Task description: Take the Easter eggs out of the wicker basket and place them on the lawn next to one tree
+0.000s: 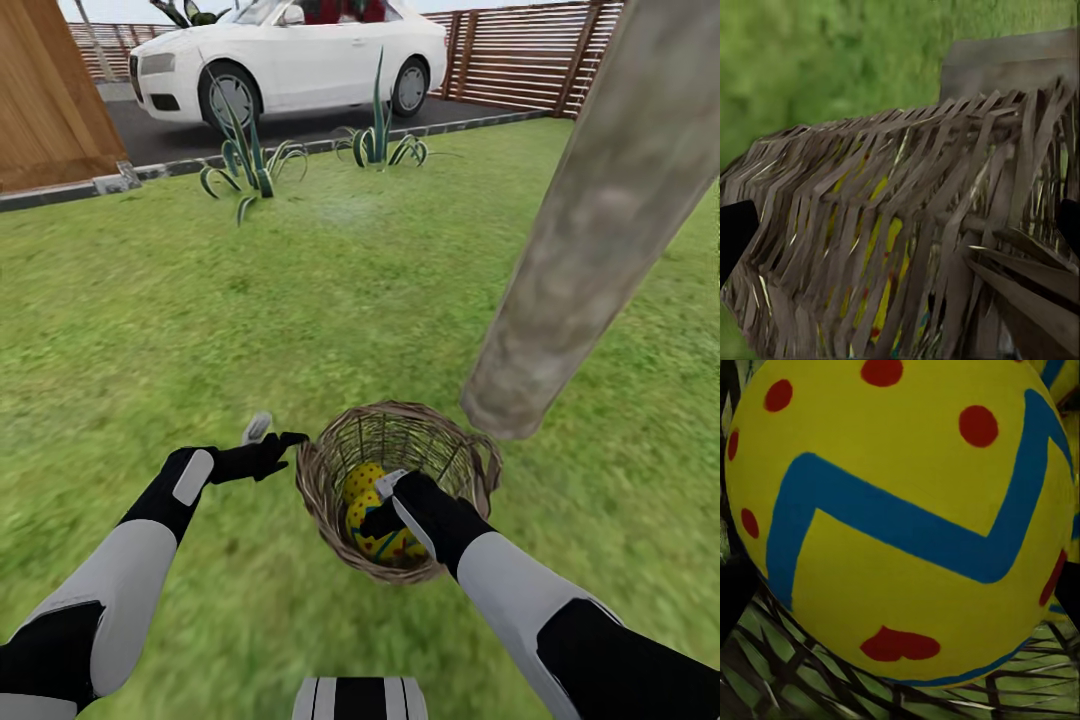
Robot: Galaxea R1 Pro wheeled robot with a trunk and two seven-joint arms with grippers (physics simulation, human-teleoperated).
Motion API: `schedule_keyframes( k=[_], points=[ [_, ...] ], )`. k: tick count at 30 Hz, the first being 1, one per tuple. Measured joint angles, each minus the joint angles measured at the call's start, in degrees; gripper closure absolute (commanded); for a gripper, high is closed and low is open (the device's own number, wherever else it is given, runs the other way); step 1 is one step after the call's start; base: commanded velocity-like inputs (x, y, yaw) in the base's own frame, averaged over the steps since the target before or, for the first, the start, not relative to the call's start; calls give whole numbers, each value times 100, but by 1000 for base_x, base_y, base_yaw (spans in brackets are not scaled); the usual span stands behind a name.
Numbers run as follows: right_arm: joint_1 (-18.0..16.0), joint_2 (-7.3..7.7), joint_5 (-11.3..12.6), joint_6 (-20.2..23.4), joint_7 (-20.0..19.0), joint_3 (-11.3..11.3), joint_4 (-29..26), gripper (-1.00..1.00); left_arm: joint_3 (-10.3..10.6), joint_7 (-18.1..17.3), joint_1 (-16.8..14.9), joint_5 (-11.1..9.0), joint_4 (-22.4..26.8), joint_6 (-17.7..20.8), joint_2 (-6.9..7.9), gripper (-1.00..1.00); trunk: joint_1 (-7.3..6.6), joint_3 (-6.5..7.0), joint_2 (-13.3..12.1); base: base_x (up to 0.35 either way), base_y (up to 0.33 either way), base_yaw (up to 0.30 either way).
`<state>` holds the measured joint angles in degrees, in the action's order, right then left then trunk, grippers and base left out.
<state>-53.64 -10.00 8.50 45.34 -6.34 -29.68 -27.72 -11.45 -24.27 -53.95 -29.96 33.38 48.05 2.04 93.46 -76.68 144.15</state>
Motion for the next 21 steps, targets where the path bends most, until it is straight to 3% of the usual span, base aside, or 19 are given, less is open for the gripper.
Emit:
schedule_keyframes(
  k=[10, 21],
  points=[
    [-26, 0, -9, -104, 9, -8, 46, 100, -172, -89, 163, -41, 18, -29, 144, -100, -13, 110, -7, 0, 0, 0],
    [-26, 0, -9, -106, 10, -8, 46, 100, -492, -50, 176, -35, 9, -16, 141, -100, -42, 354, -22, 0, 0, 0]
  ],
)
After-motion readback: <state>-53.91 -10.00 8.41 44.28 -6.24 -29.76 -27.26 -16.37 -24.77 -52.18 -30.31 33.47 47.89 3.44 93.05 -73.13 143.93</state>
